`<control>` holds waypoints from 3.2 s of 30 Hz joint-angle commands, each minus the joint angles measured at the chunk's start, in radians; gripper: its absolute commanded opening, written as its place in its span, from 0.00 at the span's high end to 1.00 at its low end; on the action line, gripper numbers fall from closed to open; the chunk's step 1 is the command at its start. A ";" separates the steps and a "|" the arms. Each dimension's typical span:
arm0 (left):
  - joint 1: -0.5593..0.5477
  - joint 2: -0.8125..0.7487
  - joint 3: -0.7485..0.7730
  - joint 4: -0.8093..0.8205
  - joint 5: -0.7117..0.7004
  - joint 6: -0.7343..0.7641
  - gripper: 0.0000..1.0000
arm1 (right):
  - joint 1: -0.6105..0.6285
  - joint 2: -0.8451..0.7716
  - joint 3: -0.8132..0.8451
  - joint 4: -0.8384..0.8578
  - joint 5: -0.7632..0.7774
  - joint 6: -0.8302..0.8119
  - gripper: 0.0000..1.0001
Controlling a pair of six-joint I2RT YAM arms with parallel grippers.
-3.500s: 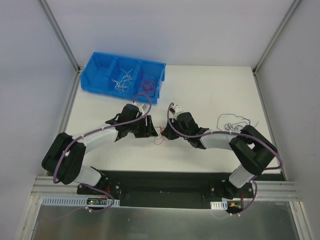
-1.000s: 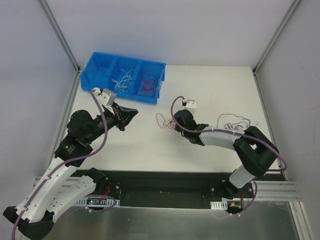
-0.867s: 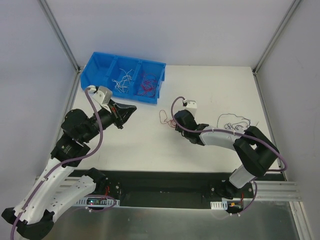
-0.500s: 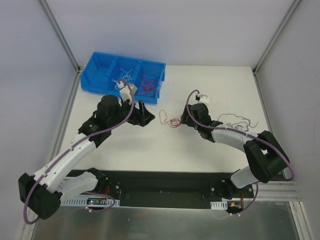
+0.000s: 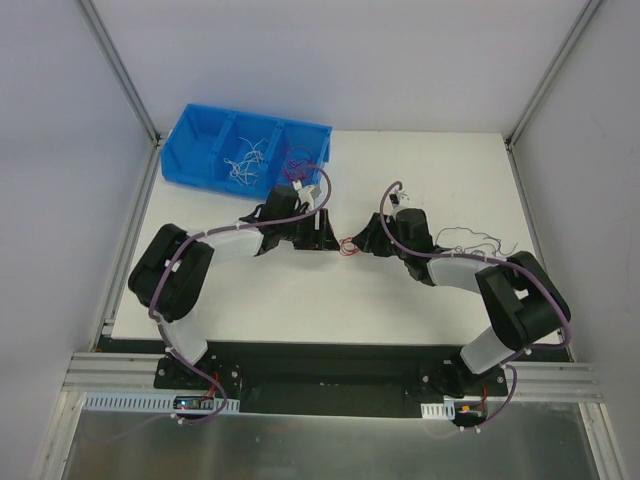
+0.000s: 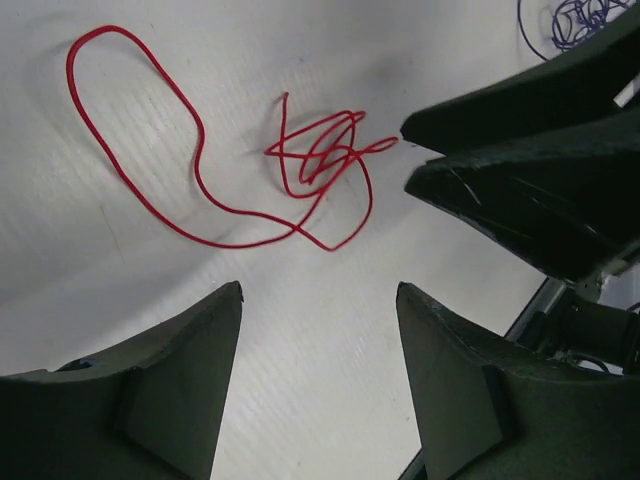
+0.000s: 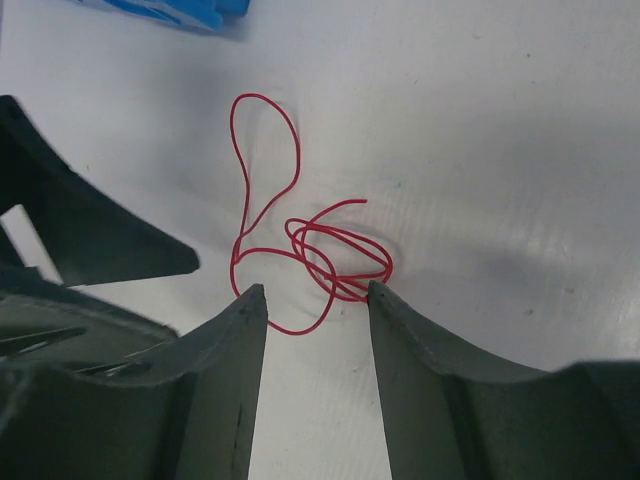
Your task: Untangle the cables
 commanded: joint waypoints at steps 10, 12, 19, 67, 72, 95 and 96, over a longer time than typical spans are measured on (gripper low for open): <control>-0.038 0.241 0.202 0.073 -0.013 0.029 0.47 | -0.028 0.061 0.030 0.103 -0.122 0.051 0.63; -0.038 0.255 0.206 0.065 -0.010 0.019 0.53 | -0.028 0.064 0.035 0.097 -0.119 0.051 0.62; -0.039 0.241 0.194 0.079 0.029 0.014 0.69 | -0.028 0.081 0.050 0.080 -0.123 0.058 0.60; -0.042 -0.265 -0.113 0.033 0.099 0.046 1.00 | 0.082 -0.039 -0.041 0.149 -0.119 -0.035 0.83; -0.106 -0.402 -0.151 0.019 -0.027 0.124 1.00 | 0.142 -0.072 0.002 -0.041 0.154 -0.073 0.95; -0.188 -0.805 -0.051 -0.194 -0.305 0.239 1.00 | 0.084 -0.020 0.084 -0.296 0.394 0.123 0.42; -0.186 -0.798 -0.025 -0.208 -0.338 0.250 1.00 | 0.082 -0.028 0.069 -0.259 0.368 0.106 0.41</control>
